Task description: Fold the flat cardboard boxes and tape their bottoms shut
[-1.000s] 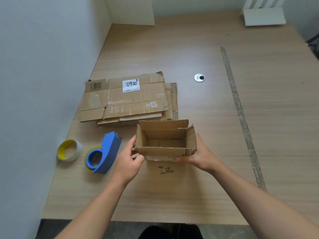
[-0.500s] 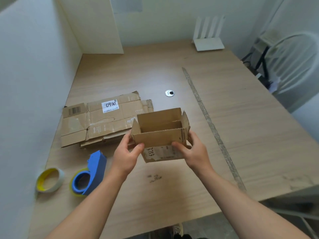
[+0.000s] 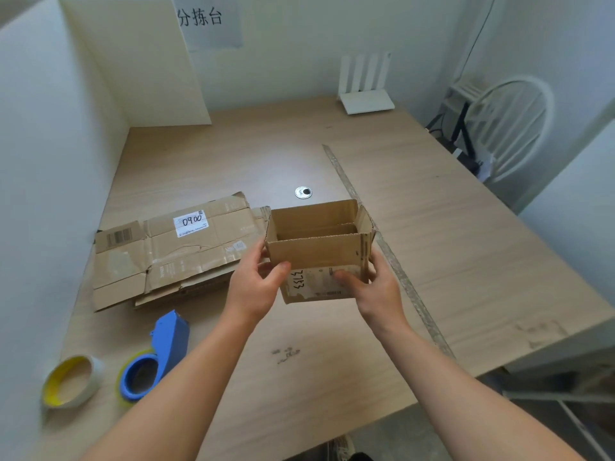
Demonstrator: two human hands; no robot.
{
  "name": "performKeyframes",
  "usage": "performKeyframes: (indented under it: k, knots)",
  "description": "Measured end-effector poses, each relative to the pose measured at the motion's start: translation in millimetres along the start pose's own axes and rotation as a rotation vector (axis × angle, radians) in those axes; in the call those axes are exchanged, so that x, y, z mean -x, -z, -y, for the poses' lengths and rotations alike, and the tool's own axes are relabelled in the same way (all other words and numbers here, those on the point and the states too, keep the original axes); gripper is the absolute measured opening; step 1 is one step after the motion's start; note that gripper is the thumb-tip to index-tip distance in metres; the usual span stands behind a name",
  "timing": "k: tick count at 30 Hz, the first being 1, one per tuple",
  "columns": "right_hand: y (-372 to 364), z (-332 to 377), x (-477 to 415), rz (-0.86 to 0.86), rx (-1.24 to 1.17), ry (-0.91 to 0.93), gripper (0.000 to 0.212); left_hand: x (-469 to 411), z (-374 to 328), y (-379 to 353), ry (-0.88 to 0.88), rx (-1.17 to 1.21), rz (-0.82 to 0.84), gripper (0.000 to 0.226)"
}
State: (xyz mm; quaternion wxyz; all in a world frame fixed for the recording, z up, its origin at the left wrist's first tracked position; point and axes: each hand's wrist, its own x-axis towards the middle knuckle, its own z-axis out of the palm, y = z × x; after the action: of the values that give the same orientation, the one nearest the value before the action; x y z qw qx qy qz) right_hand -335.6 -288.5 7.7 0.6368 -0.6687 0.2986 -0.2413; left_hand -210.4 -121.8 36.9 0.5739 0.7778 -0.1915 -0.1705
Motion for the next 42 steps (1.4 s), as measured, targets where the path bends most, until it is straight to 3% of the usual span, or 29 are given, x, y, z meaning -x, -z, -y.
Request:
performKeyframes:
  k: [6,13,21,26,32,42]
  knots:
    - [32,9,-26,-0.131,-0.08,-0.025,0.049,-22,-30,-28,-0.111,-0.105,0.089,0.052]
    - [95,18,-78,-0.227,-0.065,-0.012,0.053,-66,-55,-79,-0.281,-0.525,0.135,0.051]
    - [204,4,-209,-0.283,-0.026,-0.021,0.053,-169,-82,-175,-0.362,-1.048,0.188,0.049]
    - [267,-1,-305,-0.23,0.017,-0.057,0.047,-242,-113,-253,-0.353,-1.265,0.207,0.046]
    - [299,-7,-423,-0.126,0.028,-0.071,0.049,-331,-127,-318,-0.301,-1.344,0.225,0.039]
    - [301,-50,-584,-0.107,-0.022,-0.091,0.058,-462,-110,-377,-0.206,-1.347,0.247,0.041]
